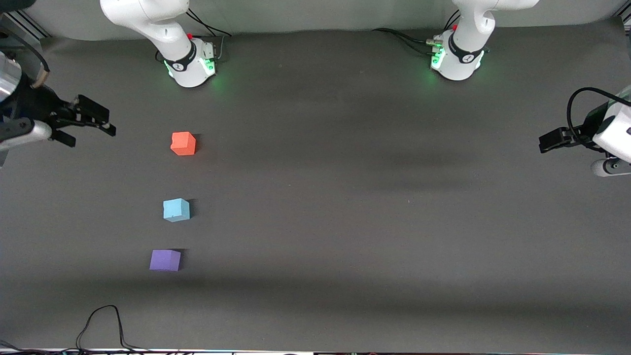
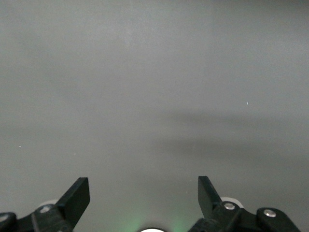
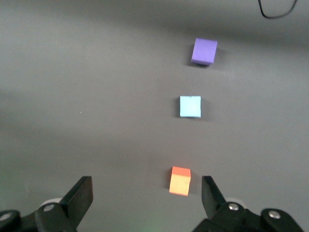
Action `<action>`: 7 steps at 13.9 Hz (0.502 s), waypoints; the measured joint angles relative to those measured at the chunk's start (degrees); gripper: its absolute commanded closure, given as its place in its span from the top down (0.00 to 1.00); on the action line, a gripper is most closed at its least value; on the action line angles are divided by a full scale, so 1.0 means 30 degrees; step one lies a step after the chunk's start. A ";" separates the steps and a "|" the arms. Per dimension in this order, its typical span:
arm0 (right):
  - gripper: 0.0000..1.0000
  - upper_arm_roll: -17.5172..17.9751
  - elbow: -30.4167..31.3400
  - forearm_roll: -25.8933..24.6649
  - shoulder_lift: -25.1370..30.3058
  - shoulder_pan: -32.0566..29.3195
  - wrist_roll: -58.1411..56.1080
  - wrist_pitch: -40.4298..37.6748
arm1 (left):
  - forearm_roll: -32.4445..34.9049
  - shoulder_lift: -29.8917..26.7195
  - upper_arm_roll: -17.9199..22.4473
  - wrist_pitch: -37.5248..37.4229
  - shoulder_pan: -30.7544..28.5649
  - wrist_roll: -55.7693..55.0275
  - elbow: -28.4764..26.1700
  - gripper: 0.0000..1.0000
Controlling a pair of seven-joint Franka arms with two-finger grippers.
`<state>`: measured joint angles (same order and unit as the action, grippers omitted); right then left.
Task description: Place blue block between orange and purple blocks
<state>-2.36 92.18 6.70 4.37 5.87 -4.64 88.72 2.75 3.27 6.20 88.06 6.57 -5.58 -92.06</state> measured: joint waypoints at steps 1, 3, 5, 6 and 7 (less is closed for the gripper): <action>1.00 0.1138 0.0837 -0.0003 0.0767 -0.1163 0.0000 0.0000 | 0.0002 0.0005 0.0008 -0.0002 -0.0023 0.0000 0.0008 1.00; 1.00 0.2389 0.2588 -0.0125 0.2262 -0.2212 0.0024 0.0035 | 0.0003 0.0020 0.0011 -0.0011 -0.0078 0.0000 0.0036 1.00; 1.00 0.2565 0.4195 -0.0520 0.3409 -0.2264 0.0200 0.0225 | 0.0004 0.0037 0.0011 -0.0030 -0.0086 0.0000 0.0097 1.00; 1.00 0.2539 0.4737 -0.0660 0.3710 -0.2291 0.0393 0.0386 | 0.0006 0.0040 0.0011 -0.0040 -0.0086 0.0000 0.0119 1.00; 1.00 0.2474 0.5112 -0.0728 0.3851 -0.2327 0.0546 0.0434 | 0.0008 0.0042 0.0011 -0.0053 -0.0086 0.0000 0.0125 1.00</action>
<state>5.06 107.52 4.51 15.92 -1.11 -3.01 90.02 2.77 3.40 6.23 87.90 6.31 -5.58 -91.69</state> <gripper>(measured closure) 0.000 0.000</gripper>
